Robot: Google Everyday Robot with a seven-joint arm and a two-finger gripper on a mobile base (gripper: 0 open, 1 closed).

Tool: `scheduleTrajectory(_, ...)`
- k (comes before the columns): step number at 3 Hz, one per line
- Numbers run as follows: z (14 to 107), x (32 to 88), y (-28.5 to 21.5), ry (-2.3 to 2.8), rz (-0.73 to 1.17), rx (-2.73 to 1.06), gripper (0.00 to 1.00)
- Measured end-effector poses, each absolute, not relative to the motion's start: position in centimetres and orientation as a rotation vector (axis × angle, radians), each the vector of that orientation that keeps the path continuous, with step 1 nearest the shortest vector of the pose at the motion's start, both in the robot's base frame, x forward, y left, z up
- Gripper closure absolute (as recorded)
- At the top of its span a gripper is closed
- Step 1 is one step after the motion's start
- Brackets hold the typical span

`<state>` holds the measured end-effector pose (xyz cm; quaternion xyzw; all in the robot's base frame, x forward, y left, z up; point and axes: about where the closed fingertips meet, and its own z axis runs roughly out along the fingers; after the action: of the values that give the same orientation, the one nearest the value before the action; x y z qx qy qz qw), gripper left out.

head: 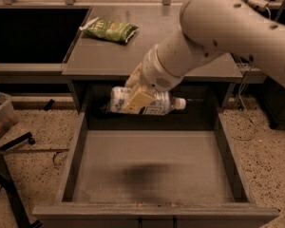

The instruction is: Pick blue plastic bottle from top drawer and place on counter

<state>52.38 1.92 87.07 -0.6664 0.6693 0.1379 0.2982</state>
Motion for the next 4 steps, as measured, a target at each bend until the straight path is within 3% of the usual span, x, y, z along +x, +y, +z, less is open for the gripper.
scheduleTrajectory(2,98.0,53.5,6.0,1.668,0.323,-1.84,1.0)
scheduleTrajectory(4,98.4,55.3,6.1,1.666,0.272,-1.843,1.0)
